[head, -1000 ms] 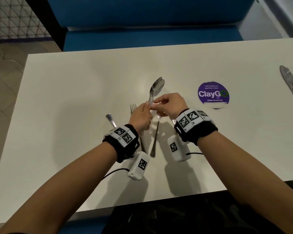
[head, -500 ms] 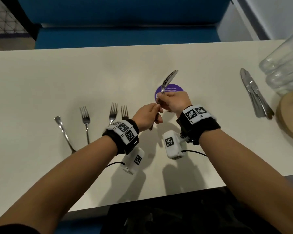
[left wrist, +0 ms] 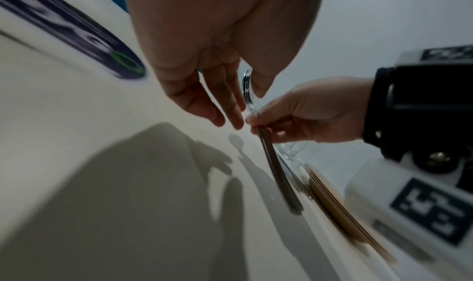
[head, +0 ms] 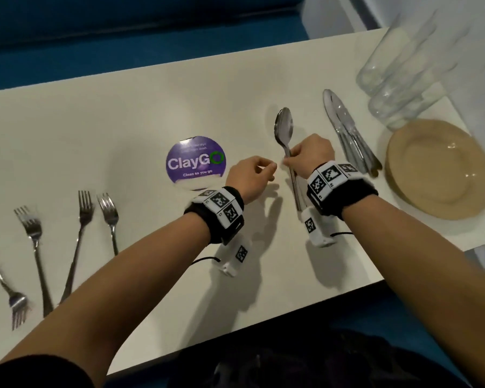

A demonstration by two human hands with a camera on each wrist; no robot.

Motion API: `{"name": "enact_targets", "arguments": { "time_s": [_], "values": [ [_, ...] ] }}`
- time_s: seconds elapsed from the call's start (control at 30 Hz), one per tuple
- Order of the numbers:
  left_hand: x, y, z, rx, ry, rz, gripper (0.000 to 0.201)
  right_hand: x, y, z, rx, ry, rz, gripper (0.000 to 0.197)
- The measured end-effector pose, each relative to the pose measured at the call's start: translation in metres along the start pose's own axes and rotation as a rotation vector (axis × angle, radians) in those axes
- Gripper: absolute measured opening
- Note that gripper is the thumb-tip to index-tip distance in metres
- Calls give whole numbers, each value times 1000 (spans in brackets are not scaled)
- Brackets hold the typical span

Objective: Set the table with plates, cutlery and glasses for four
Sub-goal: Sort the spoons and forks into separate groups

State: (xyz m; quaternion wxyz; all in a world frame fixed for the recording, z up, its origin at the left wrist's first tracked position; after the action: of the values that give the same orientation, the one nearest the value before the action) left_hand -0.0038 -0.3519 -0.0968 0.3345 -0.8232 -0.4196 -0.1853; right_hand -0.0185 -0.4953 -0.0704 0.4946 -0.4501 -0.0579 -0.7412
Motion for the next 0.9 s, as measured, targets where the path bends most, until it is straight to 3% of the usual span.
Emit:
{"name": "enact_targets", "arguments": {
  "time_s": [0.13,0.3,0.43,0.9],
  "values": [
    [-31,34,-44,36,-7,-16,27,34,44,-29,24,-120,-9,22],
    [-62,70,-68,165,-164,6,12,51,81,-46,59,-186,25,10],
    [-74,89,-76,211,-152,16,26,56,97,-48,117,-193,20,15],
    [-83,99,-97,226,-126,-24,34,60,87,-63,138,-71,53,18]
  ]
}}
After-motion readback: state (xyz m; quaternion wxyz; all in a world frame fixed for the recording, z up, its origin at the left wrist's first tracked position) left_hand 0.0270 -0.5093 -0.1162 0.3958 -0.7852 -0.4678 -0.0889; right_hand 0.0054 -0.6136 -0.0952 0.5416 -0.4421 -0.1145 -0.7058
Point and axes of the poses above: each hand's wrist, its own y-axis towards the middle knuckle, its own x-axis out of the back of the hand, z = x × y, the point moved 5 cm from there along y, towards the middle knuckle, and after that the axes turned 13 degrees about y, right-handed, at the moved point
